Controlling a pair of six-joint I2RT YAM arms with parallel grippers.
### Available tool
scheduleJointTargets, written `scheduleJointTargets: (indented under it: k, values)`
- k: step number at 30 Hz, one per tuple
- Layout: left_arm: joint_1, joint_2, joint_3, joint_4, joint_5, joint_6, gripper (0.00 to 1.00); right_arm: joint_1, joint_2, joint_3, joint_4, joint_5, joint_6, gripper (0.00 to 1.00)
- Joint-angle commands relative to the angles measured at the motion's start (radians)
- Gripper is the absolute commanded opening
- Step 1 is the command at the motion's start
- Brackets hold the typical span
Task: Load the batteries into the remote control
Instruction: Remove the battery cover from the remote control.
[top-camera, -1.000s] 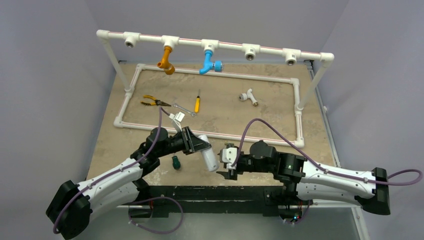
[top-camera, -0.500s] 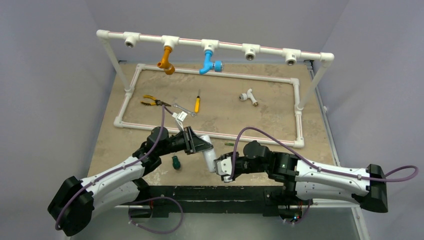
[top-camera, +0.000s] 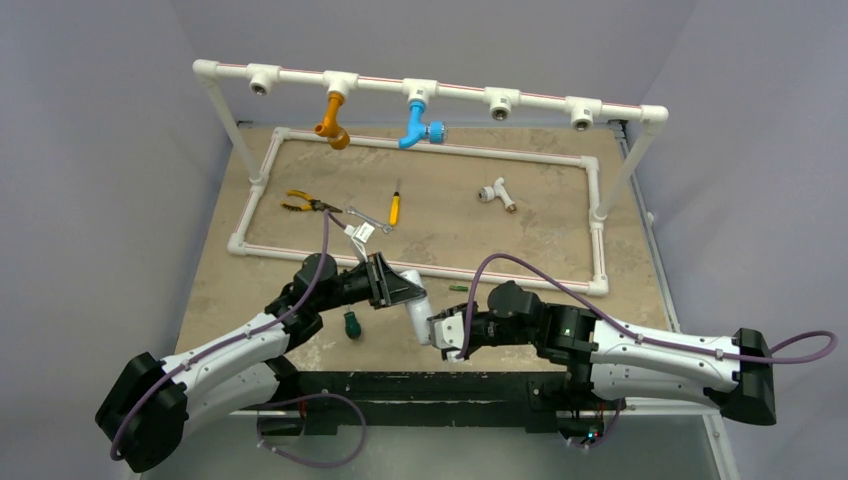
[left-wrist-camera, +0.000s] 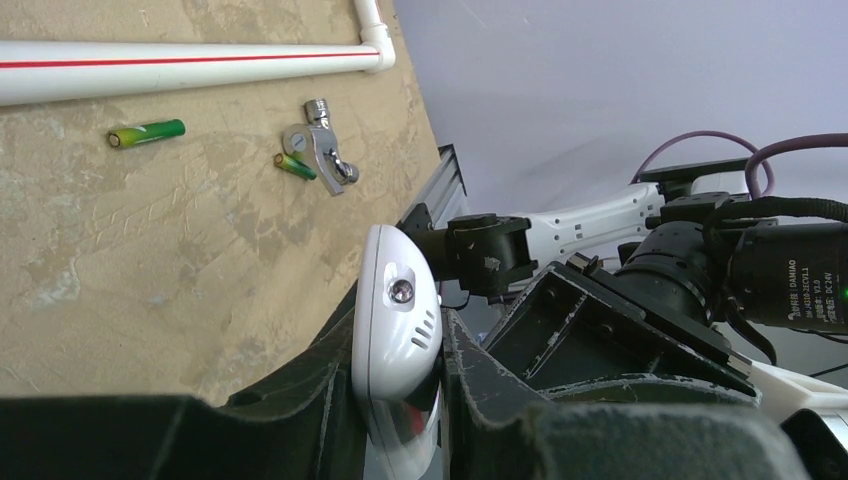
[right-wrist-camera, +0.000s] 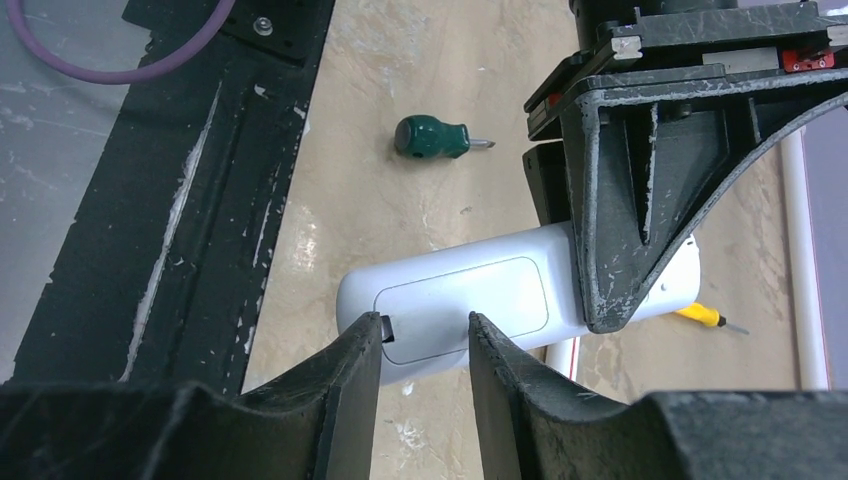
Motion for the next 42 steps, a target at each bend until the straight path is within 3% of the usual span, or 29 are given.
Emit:
scheduleJointTargets:
  k: [1, 30, 37, 42]
  values:
    - [-0.004, -0.006, 0.01, 0.073, 0.029, -0.006, 0.0, 0.003, -0.017, -0.008, 0.065, 0.063, 0.006, 0.34]
    - [-0.003, 0.027, 0.001, 0.106, 0.035, -0.021, 0.0, 0.003, -0.118, -0.061, 0.09, 0.153, 0.042, 0.32]
    - [-0.003, 0.036, 0.001, 0.117, 0.034, -0.029, 0.0, 0.003, -0.106, -0.06, 0.07, 0.125, 0.042, 0.36]
    - [-0.003, 0.06, 0.001, 0.147, 0.04, -0.042, 0.0, 0.003, -0.116, -0.067, 0.074, 0.107, 0.052, 0.47]
